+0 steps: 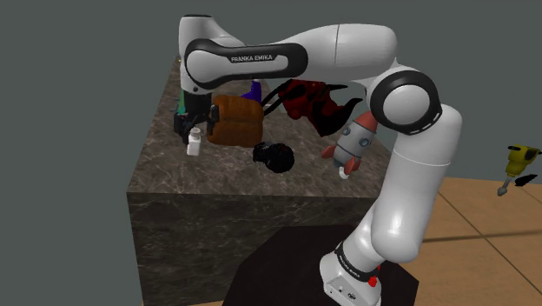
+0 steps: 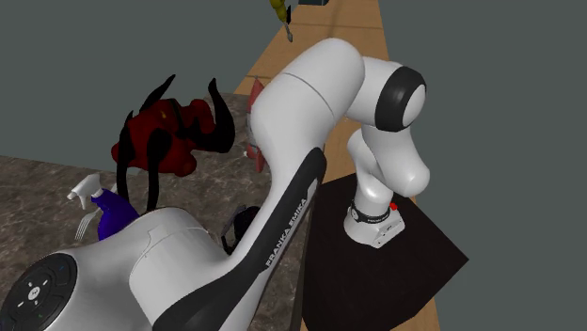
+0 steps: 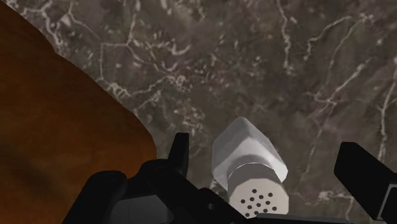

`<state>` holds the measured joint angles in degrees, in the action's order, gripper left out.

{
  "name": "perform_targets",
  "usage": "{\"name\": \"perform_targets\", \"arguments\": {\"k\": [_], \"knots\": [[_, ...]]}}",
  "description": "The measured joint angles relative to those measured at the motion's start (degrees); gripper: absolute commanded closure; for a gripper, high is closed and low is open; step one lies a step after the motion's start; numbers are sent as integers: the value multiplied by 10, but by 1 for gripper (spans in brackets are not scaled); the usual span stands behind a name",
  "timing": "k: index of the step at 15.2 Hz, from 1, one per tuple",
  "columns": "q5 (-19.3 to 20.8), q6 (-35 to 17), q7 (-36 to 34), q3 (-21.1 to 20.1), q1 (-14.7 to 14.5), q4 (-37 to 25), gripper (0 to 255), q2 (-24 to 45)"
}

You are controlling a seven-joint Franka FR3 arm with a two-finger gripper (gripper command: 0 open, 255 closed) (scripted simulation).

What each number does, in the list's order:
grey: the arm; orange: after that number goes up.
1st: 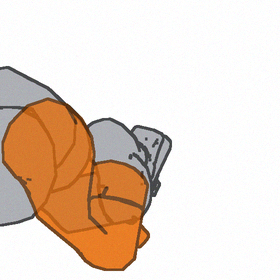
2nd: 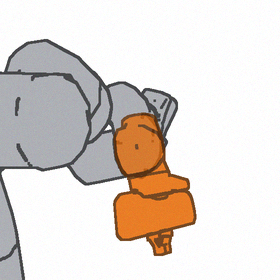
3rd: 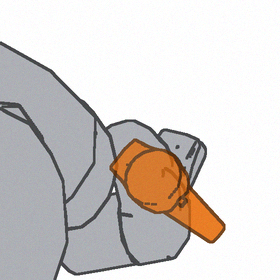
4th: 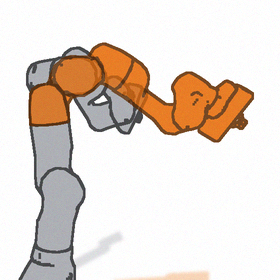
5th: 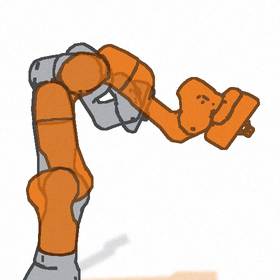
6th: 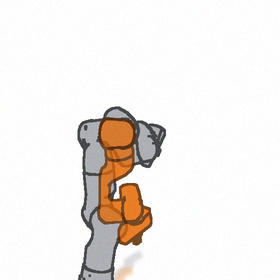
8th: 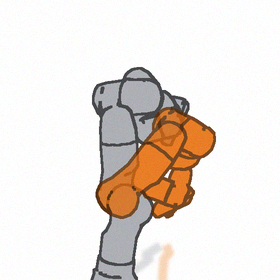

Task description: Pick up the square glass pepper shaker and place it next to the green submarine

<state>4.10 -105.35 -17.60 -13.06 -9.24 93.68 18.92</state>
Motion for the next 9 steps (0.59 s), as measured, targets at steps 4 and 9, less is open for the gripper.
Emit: {"name": "perform_targets", "arguments": {"k": [4, 9], "knots": [[0, 44, 1, -1, -2, -45, 0, 1], [0, 49, 1, -1, -2, -51, 0, 2]]}}
